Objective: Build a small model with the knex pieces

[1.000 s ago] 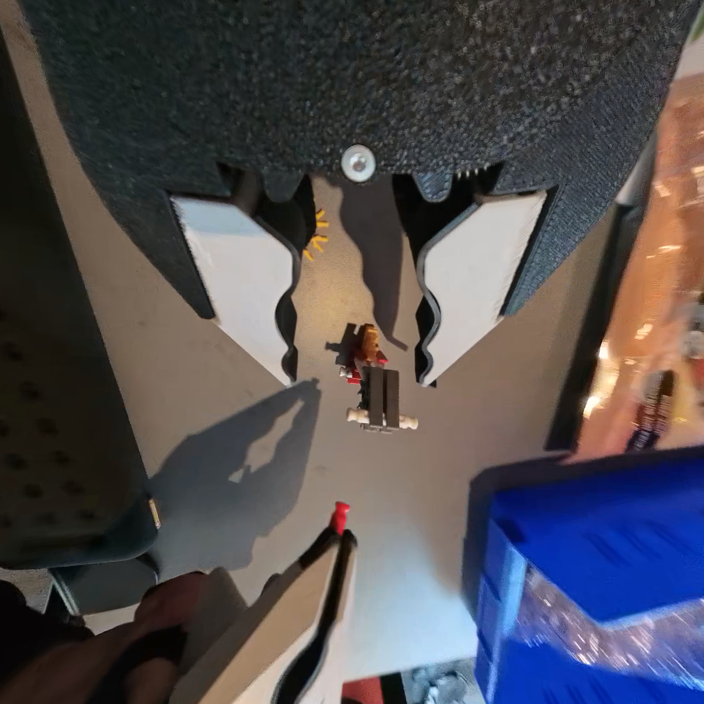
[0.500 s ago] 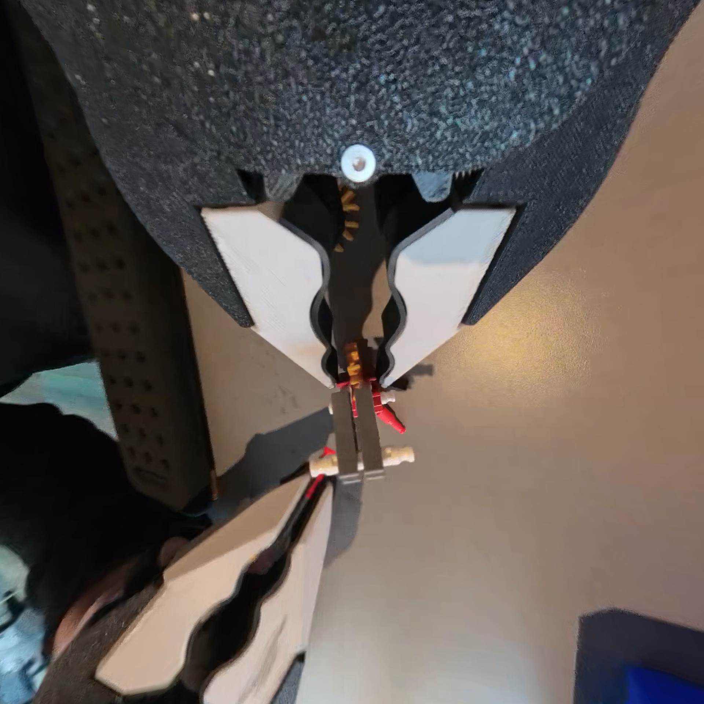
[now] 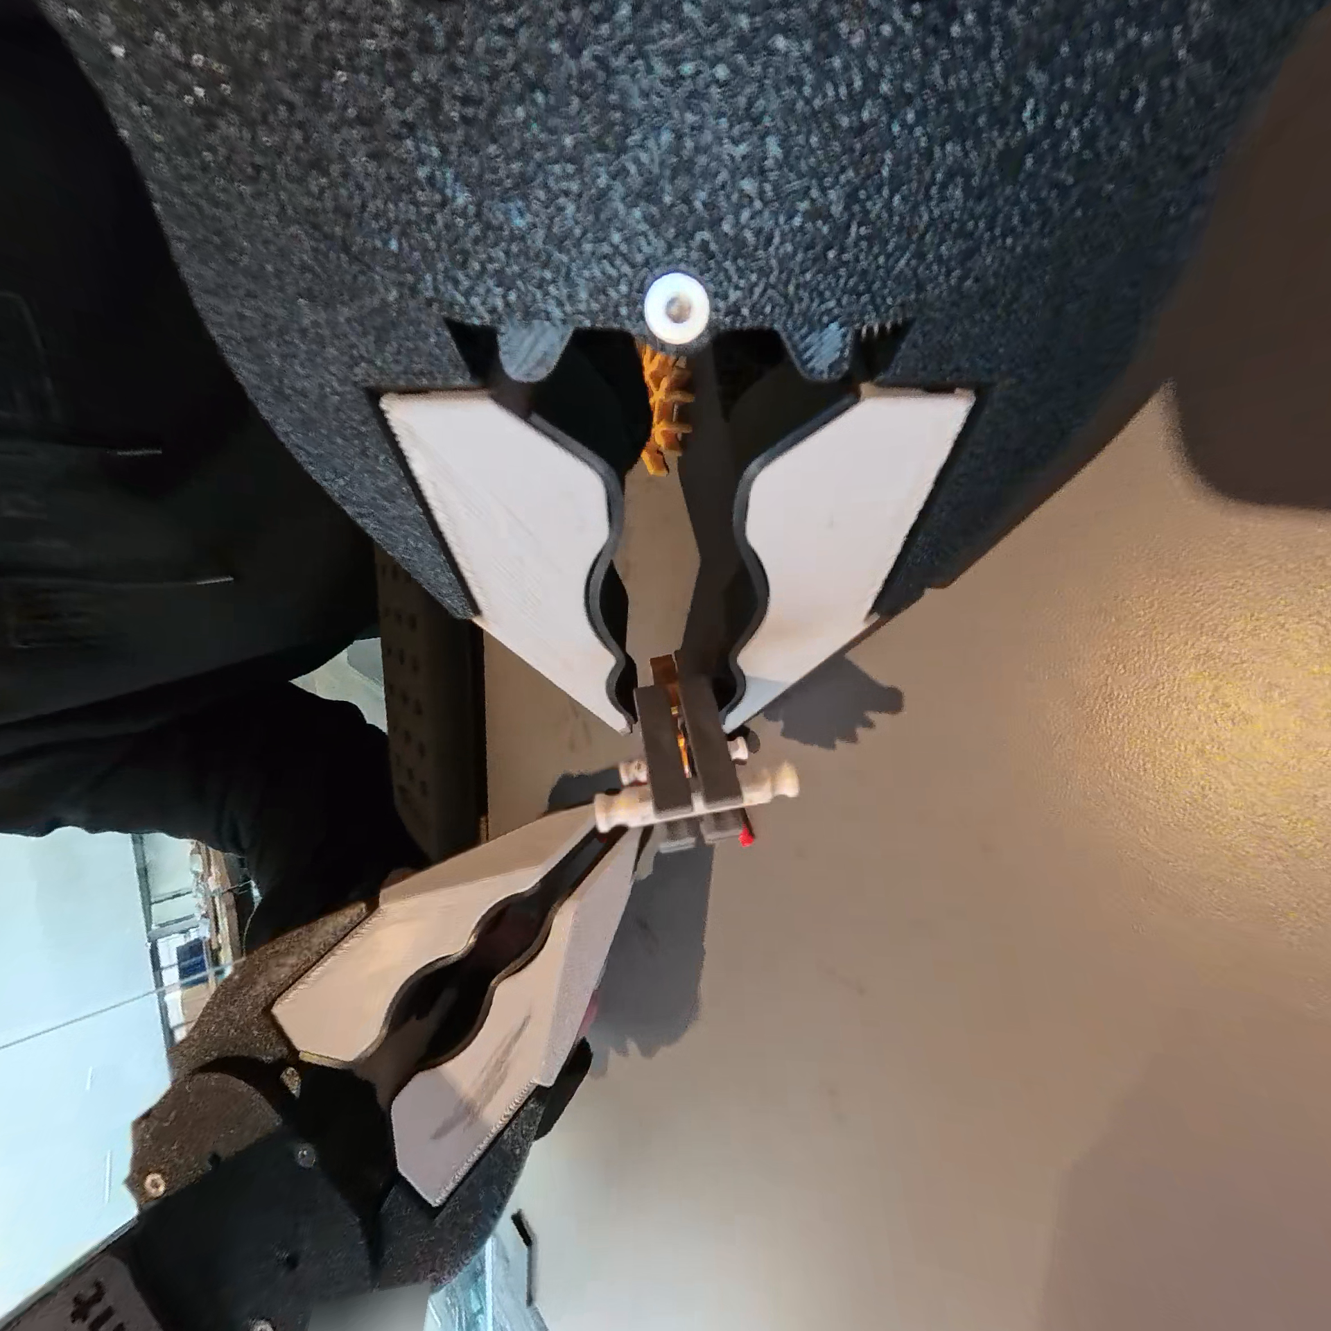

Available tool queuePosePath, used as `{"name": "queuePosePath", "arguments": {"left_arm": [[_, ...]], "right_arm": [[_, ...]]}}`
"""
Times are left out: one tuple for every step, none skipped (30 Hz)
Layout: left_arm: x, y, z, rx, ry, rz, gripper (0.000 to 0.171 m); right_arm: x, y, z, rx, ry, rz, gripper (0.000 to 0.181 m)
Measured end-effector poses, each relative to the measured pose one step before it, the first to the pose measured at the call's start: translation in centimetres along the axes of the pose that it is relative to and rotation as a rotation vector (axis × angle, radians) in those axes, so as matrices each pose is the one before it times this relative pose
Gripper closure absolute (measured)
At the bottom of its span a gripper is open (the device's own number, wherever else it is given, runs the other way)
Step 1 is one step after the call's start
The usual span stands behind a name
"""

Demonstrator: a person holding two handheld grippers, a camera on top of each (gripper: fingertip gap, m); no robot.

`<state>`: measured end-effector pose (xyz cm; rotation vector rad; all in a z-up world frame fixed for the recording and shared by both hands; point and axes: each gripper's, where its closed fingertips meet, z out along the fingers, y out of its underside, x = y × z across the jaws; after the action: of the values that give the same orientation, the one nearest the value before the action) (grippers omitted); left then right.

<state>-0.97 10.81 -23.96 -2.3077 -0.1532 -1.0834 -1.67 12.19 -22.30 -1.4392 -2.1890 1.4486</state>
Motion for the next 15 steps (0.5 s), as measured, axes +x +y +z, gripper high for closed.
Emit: {"name": "queuePosePath", "arguments": {"left_arm": [[-0.016,-0.010,-0.021,-0.00184,0.0046,-0.0040,0.153],[-0.001,0.006,0.006,-0.00221,0.0028,-0.0022,0.153],[-0.018,0.006,0.001,-0.00225,0.0003,0.0026,0.154],[-0.017,-0.014,0.012,-0.00090,-0.0004,0.0030,0.154],[-0.002,0.020,-0.002,-0.00118,-0.0002,0.0008,0.154],[-0.011,0.020,0.006,-0.00088,-0.0005,0.0005,0.154],[-0.011,0.013,0.012,-0.00104,-0.0010,0.0014,0.154],[-0.021,0.009,0.003,-0.00029,-0.0006,0.0007,0.154],[-0.006,0.004,0.004,0.00014,0.0005,-0.0011,0.154],[-0.012,-0.009,0.005,0.00016,0.0001,-0.0004,0.154],[0.001,-0.008,-0.005,0.00043,0.0005,-0.0020,0.154],[-0.008,0.012,-0.009,-0.00057,0.0017,-0.0013,0.154],[-0.008,-0.001,0.003,-0.00268,0.0028,-0.0003,0.154],[-0.004,-0.010,0.000,-0.00337,0.0039,-0.0018,0.154],[-0.013,-0.002,-0.006,-0.00387,0.0045,-0.0015,0.154]], "right_arm": [[0.084,-0.022,0.016,-0.0024,-0.0073,0.0077,0.180],[0.040,-0.007,0.004,-0.0035,-0.0086,0.0036,0.180],[0.081,0.011,0.012,-0.0041,-0.0062,0.0079,0.180],[0.143,-0.042,0.015,0.0005,-0.0014,0.0069,0.180],[0.106,-0.022,-0.003,-0.0005,0.0009,0.0059,0.180],[0.006,0.048,0.030,-0.0026,-0.0017,0.0014,0.180],[-0.042,0.050,0.042,-0.0027,-0.0019,-0.0018,0.180],[-0.017,0.041,0.025,-0.0028,-0.0019,0.0005,0.180],[0.008,-0.013,-0.010,0.0006,-0.0008,0.0013,0.180],[-0.067,-0.064,-0.079,0.0058,-0.0035,-0.0011,0.180],[-0.199,-0.020,-0.055,0.0036,-0.0114,0.0011,0.180],[-0.339,-0.048,-0.028,0.0064,-0.0186,0.0019,0.180],[-0.158,-0.062,-0.020,0.0065,-0.0064,0.0029,0.180],[0.049,0.017,0.024,0.0004,0.0041,0.0019,0.180],[0.077,0.070,0.085,-0.0048,0.0025,0.0040,0.180]]}}
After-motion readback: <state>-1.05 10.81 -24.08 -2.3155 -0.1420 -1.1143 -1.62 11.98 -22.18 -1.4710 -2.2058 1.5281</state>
